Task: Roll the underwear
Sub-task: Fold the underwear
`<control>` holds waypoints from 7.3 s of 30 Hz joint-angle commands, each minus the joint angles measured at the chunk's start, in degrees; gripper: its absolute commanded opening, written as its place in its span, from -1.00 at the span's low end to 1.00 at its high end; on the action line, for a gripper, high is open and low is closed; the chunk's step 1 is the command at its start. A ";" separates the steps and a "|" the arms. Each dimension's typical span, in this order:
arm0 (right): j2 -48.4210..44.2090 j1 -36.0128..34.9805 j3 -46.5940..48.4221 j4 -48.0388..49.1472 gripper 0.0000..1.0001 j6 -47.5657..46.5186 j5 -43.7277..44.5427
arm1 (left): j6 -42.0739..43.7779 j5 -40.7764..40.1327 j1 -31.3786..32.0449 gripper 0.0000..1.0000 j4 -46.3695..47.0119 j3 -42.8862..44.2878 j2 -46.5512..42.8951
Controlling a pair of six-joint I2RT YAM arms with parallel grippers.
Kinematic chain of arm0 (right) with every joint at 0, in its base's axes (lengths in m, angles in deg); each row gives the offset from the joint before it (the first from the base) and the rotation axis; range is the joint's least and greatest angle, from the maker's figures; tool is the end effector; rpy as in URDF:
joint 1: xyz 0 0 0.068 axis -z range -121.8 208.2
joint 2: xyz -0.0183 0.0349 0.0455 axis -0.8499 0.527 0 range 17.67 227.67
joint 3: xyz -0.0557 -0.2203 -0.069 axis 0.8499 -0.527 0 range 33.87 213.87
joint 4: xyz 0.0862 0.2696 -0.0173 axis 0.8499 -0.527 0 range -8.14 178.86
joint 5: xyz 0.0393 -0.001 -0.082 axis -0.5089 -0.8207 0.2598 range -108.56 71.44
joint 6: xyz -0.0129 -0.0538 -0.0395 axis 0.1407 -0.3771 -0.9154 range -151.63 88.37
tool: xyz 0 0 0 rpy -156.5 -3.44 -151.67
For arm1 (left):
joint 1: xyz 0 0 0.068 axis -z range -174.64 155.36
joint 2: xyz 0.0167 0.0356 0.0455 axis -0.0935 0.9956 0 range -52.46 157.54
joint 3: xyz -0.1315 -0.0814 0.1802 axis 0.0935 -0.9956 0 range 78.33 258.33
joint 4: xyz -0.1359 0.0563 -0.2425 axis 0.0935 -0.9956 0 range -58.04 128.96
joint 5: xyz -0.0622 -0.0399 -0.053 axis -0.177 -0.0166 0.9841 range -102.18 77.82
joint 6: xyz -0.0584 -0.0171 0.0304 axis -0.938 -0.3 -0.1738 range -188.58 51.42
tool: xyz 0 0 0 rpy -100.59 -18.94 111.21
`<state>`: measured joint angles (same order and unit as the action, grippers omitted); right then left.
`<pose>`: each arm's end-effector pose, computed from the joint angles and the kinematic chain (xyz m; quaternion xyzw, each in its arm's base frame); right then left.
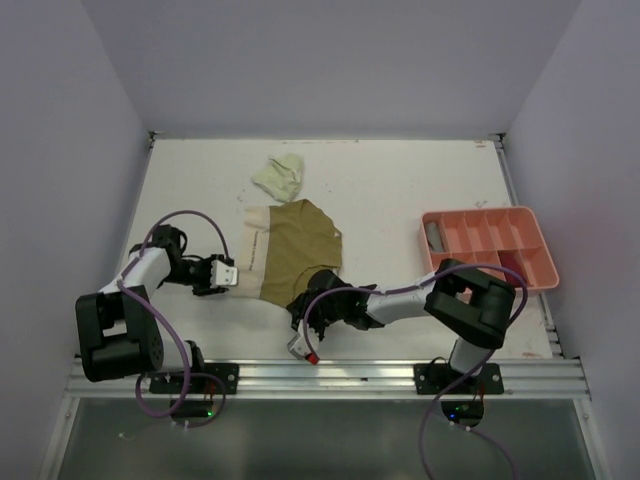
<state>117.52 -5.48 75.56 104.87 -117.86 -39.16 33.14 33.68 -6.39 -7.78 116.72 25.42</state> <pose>0.1354 0.3172 0.0571 -0.8873 0.1634 0.0823 0.4233 0.2281 0.0074 0.0994 0.6597 0.6421 -0.1883 0.3422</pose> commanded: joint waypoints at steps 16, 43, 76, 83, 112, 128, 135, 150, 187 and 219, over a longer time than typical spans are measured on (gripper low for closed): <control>2.72 4.09 -0.64 -2.92 -0.73 -7.53 -3.65 | 11.57 1.15 -0.56 -0.05 -5.20 1.51 0.16; -2.21 2.95 -1.44 -4.76 -1.00 0.63 -7.88 | 16.69 -4.30 7.09 -0.21 -1.08 -6.93 -6.34; -1.59 3.03 0.05 -5.38 -1.00 3.62 -7.09 | 17.55 -4.20 8.14 -0.28 -0.37 -9.56 -8.63; -1.50 3.04 1.28 -5.64 -1.00 7.48 -6.91 | 13.96 -7.10 10.34 -0.62 3.41 -10.62 -5.74; -19.35 0.75 10.42 -25.58 -1.00 50.82 -14.55 | -0.27 1.59 14.47 -1.00 -28.84 9.49 -7.95; -8.72 13.58 25.45 -40.35 -1.00 45.73 -23.08 | -9.34 8.36 8.77 -1.00 -27.00 23.82 8.41; -2.30 16.39 32.21 -45.53 -1.00 40.63 -24.40 | -15.75 7.13 7.71 -1.00 -21.02 24.89 10.35; 9.56 20.26 49.08 -59.33 -1.00 33.68 -26.68 | -20.58 7.13 7.71 -1.00 -15.93 29.11 16.06; 32.86 27.99 74.85 -72.70 -1.00 24.10 -27.74 | -31.13 5.90 6.83 -1.00 -6.61 34.91 27.76; 35.94 32.30 79.86 -56.11 -0.21 55.95 -26.07 | -48.34 2.91 6.65 -0.96 7.09 34.82 34.96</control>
<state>156.28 24.20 152.37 41.68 -75.70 -64.21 -9.35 35.74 0.89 -5.39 150.41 59.63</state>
